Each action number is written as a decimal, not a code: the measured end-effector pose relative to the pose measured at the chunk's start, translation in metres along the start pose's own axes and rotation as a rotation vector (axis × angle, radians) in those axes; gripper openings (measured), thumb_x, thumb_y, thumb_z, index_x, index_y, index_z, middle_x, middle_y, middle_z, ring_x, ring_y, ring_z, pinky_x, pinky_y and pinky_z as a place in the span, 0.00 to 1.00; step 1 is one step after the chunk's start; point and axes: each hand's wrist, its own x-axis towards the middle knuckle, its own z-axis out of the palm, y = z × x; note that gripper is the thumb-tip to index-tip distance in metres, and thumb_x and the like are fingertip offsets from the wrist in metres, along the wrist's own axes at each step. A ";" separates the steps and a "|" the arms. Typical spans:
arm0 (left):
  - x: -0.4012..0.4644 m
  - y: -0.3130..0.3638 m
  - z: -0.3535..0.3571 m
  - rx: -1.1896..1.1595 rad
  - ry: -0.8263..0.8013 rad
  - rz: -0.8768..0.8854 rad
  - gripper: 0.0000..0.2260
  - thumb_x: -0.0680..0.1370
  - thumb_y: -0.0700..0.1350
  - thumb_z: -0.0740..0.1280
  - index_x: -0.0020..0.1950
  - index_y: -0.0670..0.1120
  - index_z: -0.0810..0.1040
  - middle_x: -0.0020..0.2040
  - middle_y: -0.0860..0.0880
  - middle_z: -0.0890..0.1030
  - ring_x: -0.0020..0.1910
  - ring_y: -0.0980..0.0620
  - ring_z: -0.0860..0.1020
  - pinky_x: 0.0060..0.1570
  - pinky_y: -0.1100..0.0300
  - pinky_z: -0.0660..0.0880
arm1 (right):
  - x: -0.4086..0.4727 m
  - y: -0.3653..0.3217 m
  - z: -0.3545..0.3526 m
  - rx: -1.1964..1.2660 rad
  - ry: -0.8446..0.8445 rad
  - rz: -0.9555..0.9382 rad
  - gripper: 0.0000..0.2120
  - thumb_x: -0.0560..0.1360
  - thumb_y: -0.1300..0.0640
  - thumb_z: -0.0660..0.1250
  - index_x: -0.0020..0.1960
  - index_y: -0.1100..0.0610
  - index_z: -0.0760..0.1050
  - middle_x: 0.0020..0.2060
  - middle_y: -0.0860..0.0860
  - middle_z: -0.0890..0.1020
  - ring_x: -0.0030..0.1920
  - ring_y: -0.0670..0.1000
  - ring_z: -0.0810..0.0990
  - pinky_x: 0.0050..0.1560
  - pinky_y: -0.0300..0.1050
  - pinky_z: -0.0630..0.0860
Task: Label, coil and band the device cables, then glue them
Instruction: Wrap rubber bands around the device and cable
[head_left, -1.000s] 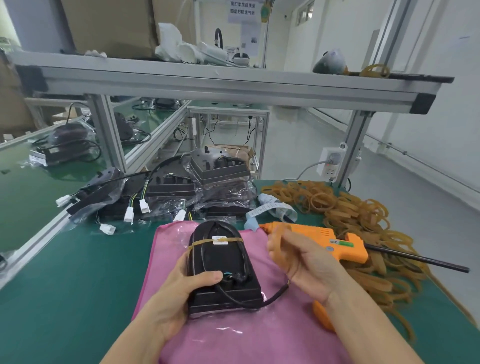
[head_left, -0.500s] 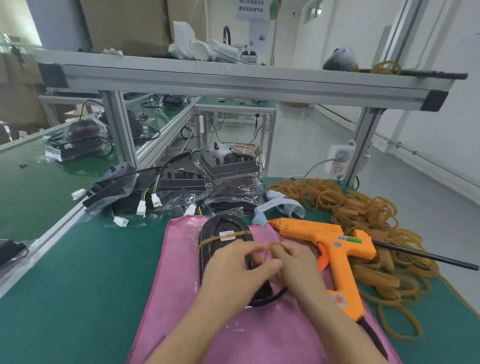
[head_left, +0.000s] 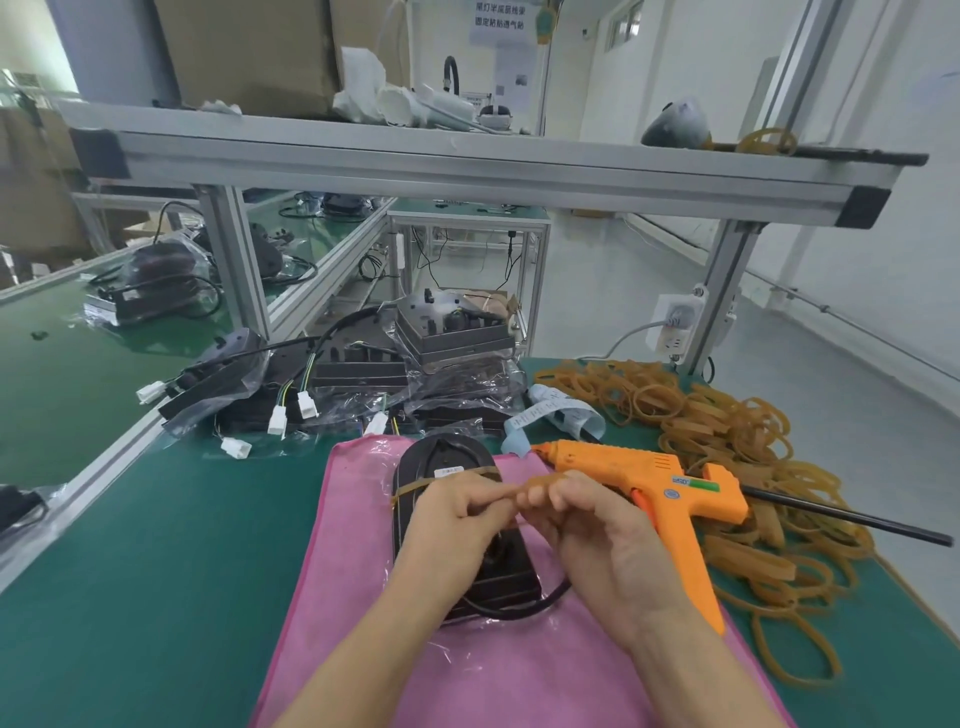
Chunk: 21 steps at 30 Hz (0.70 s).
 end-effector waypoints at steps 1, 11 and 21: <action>-0.001 -0.001 0.000 0.022 0.006 0.017 0.10 0.76 0.38 0.69 0.44 0.52 0.87 0.42 0.38 0.80 0.41 0.48 0.78 0.47 0.53 0.74 | 0.000 0.000 0.000 0.078 -0.025 -0.004 0.09 0.70 0.62 0.63 0.32 0.59 0.78 0.38 0.57 0.81 0.45 0.53 0.80 0.50 0.44 0.79; 0.000 0.010 -0.007 -0.171 -0.147 -0.125 0.09 0.79 0.37 0.66 0.54 0.42 0.85 0.50 0.44 0.85 0.52 0.58 0.80 0.53 0.69 0.74 | 0.010 0.008 0.006 0.141 0.162 -0.044 0.10 0.66 0.63 0.70 0.44 0.58 0.86 0.47 0.57 0.86 0.45 0.51 0.86 0.40 0.39 0.81; 0.003 0.019 0.002 -0.010 -0.136 -0.118 0.07 0.66 0.40 0.71 0.34 0.51 0.84 0.36 0.40 0.83 0.40 0.53 0.77 0.50 0.46 0.76 | 0.011 -0.008 0.013 0.278 -0.156 0.181 0.25 0.68 0.36 0.63 0.36 0.58 0.85 0.33 0.53 0.84 0.25 0.44 0.77 0.26 0.33 0.74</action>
